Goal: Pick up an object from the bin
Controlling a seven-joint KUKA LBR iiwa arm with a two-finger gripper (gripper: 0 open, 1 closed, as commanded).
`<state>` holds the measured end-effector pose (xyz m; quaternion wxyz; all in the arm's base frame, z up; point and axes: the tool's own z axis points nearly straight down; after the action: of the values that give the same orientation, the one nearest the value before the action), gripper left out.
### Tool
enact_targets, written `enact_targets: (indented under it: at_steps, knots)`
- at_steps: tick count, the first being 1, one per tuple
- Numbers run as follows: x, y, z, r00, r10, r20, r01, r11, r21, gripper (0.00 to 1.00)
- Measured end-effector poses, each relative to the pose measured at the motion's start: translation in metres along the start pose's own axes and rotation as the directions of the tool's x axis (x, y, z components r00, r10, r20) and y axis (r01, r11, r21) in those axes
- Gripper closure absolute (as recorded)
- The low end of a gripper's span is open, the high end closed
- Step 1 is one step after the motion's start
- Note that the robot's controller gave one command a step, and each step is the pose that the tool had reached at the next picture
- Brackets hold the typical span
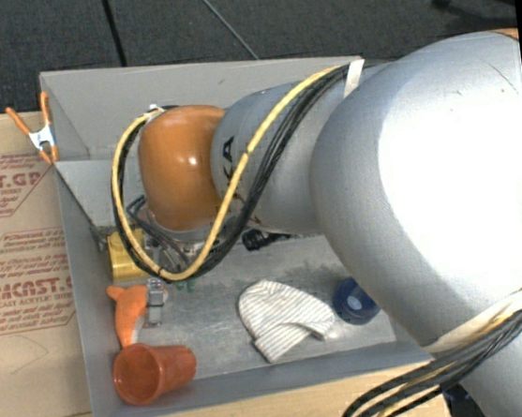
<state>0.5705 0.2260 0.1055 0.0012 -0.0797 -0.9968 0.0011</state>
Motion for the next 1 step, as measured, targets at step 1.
enact_targets:
  at_steps: [1]
  knots:
    - [-0.0051,0.007,-0.0134,0.983,-0.183,0.004,0.183,0.983,-0.003,0.0]
